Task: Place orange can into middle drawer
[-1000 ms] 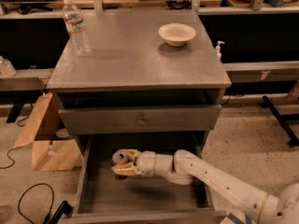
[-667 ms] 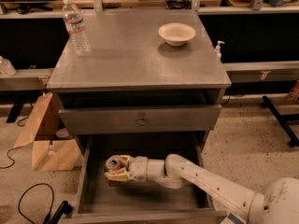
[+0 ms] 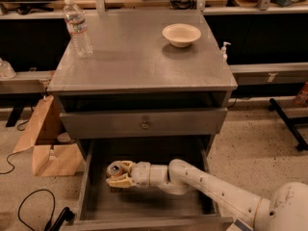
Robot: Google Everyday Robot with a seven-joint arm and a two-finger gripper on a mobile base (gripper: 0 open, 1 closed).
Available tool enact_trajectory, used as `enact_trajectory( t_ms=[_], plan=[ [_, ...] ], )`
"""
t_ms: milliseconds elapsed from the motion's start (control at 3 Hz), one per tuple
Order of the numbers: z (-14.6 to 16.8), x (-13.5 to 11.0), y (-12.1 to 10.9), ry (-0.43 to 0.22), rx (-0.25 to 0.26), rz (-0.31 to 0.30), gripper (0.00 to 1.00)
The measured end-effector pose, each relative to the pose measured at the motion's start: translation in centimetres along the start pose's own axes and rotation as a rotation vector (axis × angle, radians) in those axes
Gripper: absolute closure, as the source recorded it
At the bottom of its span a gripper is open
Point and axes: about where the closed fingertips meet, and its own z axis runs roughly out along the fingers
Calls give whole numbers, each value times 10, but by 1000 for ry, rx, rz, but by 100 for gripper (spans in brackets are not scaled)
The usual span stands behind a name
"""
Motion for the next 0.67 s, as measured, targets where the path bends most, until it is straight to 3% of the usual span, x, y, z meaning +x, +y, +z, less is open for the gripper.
enact_trajectory(
  t_ms=[333, 667],
  plan=[
    [2, 0, 1, -1, -4, 0, 40],
    [4, -1, 3, -2, -9, 0, 9]
  ],
)
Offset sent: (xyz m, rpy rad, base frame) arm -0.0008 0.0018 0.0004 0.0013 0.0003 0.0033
